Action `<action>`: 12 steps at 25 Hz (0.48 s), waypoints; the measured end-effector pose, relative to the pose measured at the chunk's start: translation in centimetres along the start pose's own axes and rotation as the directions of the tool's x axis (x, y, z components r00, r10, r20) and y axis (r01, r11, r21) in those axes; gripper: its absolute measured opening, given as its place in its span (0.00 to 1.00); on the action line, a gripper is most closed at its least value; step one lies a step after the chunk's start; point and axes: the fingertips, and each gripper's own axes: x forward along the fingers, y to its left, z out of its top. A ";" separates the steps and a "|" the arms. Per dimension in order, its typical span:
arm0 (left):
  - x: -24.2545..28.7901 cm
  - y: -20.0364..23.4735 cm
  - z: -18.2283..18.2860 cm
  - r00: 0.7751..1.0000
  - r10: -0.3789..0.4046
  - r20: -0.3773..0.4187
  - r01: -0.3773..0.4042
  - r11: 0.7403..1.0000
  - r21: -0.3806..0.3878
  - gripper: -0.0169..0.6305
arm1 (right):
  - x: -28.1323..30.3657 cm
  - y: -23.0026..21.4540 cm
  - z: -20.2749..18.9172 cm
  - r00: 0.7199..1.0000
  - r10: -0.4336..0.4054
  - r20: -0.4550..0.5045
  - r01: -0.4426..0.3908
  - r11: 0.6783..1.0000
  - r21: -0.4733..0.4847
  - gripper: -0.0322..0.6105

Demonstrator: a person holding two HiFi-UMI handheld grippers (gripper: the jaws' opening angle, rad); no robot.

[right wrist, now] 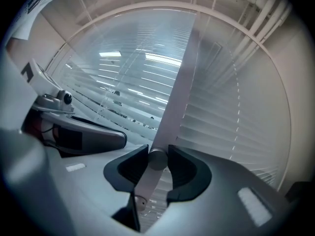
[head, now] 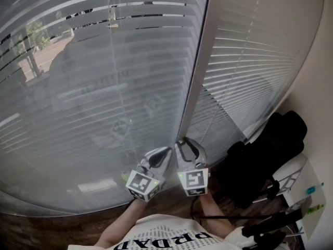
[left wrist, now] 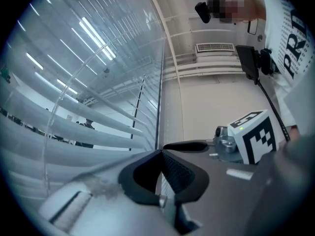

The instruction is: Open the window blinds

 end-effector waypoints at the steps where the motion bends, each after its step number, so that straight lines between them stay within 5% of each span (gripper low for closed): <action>1: 0.0 0.0 0.0 1.000 0.000 0.000 0.000 1.000 0.002 0.01 | 0.0 -0.1 0.0 1.000 -0.002 0.000 0.002 1.000 0.011 0.26; 12: -0.2 0.1 0.1 1.000 0.003 0.002 -0.003 1.000 -0.005 0.01 | 0.0 -0.8 -0.5 1.000 -0.009 0.014 0.005 0.965 0.263 0.26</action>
